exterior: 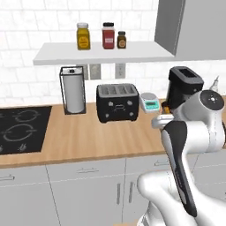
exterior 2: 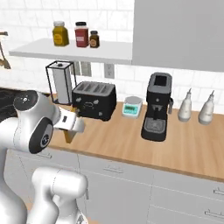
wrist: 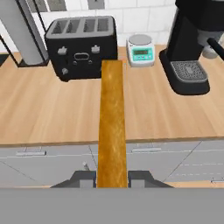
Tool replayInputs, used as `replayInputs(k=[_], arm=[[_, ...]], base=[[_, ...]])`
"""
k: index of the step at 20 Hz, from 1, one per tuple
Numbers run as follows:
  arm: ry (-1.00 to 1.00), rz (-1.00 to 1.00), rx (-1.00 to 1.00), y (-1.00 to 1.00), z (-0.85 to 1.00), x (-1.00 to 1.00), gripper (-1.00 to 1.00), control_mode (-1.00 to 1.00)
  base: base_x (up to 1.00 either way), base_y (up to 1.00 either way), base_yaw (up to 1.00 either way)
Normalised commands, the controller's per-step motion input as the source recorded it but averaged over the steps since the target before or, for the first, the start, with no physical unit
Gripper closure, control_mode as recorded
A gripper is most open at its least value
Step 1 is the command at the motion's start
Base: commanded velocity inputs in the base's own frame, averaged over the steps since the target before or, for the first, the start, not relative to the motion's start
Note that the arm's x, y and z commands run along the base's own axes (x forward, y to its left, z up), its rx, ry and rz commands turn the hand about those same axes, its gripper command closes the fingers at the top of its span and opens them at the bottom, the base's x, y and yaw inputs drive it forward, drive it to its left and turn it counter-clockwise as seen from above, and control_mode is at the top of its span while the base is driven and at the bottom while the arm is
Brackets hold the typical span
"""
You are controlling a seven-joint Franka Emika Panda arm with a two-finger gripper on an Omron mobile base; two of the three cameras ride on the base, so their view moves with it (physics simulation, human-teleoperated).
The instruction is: Start the toaster. Once the lever pops up, take the bread to the plate on the dining counter.
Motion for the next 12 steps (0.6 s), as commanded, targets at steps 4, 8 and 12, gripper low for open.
replayInputs(k=[4,8,12], arm=[[0.00,0.00,0.00,0.00,0.00,0.00,1.00,1.00],[0.00,0.00,0.00,0.00,0.00,0.00,1.00,1.00],[0.00,0.00,0.00,0.00,0.00,0.00,1.00,1.00]], base=[[-0.71,0.00,0.82],[-0.27,0.00,1.00],[-0.23,0.00,1.00]])
